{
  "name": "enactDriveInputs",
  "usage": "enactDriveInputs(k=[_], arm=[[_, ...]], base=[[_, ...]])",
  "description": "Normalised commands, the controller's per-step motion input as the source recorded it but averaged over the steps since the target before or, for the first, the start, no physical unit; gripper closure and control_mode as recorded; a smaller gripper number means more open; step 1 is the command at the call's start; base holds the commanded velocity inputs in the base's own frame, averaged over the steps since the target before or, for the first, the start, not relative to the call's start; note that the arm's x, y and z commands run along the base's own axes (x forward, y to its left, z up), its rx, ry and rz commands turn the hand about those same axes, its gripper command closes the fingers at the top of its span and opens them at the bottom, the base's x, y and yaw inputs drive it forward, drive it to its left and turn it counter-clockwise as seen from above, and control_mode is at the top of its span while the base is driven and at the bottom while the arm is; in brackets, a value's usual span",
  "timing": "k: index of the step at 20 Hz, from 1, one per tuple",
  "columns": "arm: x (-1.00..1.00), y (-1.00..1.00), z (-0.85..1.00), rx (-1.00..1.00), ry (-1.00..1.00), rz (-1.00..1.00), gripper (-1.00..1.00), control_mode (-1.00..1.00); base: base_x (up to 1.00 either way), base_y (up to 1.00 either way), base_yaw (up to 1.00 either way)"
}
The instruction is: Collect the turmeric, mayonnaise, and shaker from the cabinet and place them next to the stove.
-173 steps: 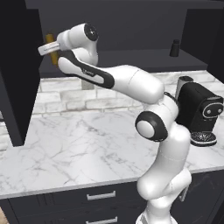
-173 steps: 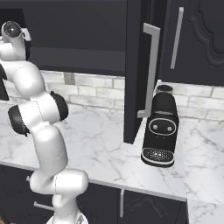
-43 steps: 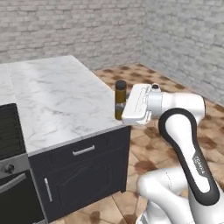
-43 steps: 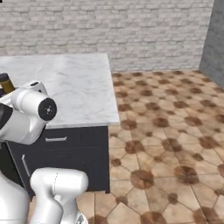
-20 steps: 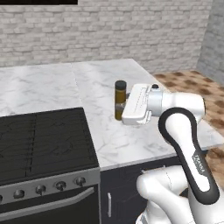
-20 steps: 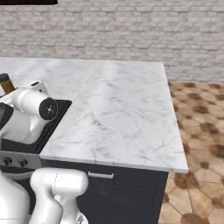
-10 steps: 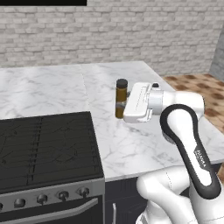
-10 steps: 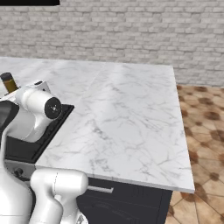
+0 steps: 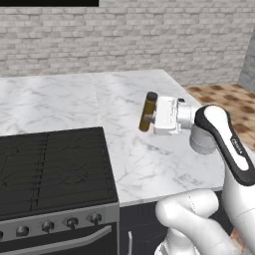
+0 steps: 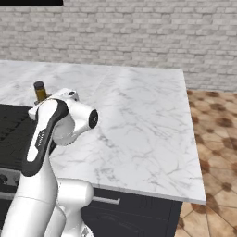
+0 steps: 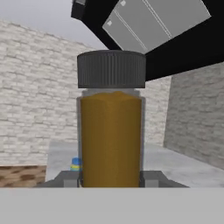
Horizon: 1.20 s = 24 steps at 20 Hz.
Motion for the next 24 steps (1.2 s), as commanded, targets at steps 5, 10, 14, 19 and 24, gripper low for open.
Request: enactDriveInputs(k=[5, 10, 14, 19, 24], arm=[[0.53, -0.35, -0.66, 0.00, 0.00, 0.10, 1.00, -1.00], [0.41, -0.11, -0.65, -0.02, 0.05, 0.08, 1.00, -1.00], [0.49, 0.00, -0.51, -0.01, 0.04, 0.08, 1.00, -1.00], [0.37, 0.10, -0.31, -0.01, 0.00, 0.01, 1.00, -1.00], [0.14, 0.22, -0.26, -0.01, 0.00, 0.00, 1.00, -1.00]], base=[[0.00, 0.00, 0.00], [0.00, 0.00, 0.00], [0.00, 0.00, 0.00], [0.00, 0.00, 0.00], [0.00, 0.00, 0.00]])
